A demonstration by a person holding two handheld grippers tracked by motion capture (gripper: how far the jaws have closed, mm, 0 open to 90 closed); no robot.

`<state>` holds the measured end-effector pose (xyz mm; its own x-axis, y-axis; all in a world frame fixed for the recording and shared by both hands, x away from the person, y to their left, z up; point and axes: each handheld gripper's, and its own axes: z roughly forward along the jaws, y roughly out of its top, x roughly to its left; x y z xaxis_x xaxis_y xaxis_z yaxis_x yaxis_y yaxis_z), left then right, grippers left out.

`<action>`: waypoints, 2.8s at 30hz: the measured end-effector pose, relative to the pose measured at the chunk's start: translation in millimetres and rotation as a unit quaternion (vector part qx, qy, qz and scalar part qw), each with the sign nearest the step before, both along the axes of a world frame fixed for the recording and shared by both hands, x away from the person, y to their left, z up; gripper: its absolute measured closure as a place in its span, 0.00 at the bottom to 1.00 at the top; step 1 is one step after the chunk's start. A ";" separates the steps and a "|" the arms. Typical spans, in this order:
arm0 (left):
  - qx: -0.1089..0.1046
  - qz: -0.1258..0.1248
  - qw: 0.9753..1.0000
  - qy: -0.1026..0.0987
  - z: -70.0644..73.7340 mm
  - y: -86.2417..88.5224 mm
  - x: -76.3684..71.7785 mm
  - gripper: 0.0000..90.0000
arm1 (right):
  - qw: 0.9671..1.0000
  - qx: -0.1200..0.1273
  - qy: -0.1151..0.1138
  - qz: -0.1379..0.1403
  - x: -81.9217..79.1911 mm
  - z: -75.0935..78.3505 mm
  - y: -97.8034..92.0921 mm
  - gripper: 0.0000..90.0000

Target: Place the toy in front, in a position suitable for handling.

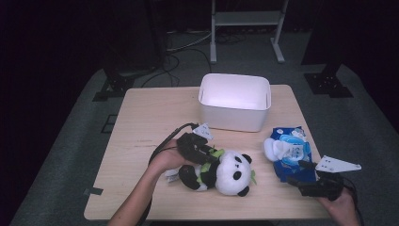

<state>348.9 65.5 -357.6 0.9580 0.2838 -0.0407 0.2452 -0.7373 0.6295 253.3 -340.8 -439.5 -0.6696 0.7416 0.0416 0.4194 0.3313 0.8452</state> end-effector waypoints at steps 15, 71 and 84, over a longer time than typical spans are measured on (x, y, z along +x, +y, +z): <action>-0.048 0.016 0.999 -0.020 11.7 22.8 -3.9 0.58 | 1.000 0.001 0.004 -0.004 1.0 -1.3 0.6 0.21; -0.111 0.034 0.993 0.004 -19.5 85.2 -23.7 0.55 | 1.000 0.001 -0.006 -0.004 14.7 10.5 11.3 0.22; -0.109 0.021 0.994 0.012 -27.5 77.2 -32.1 0.55 | 1.000 -0.010 -0.011 0.010 32.1 29.3 17.3 0.22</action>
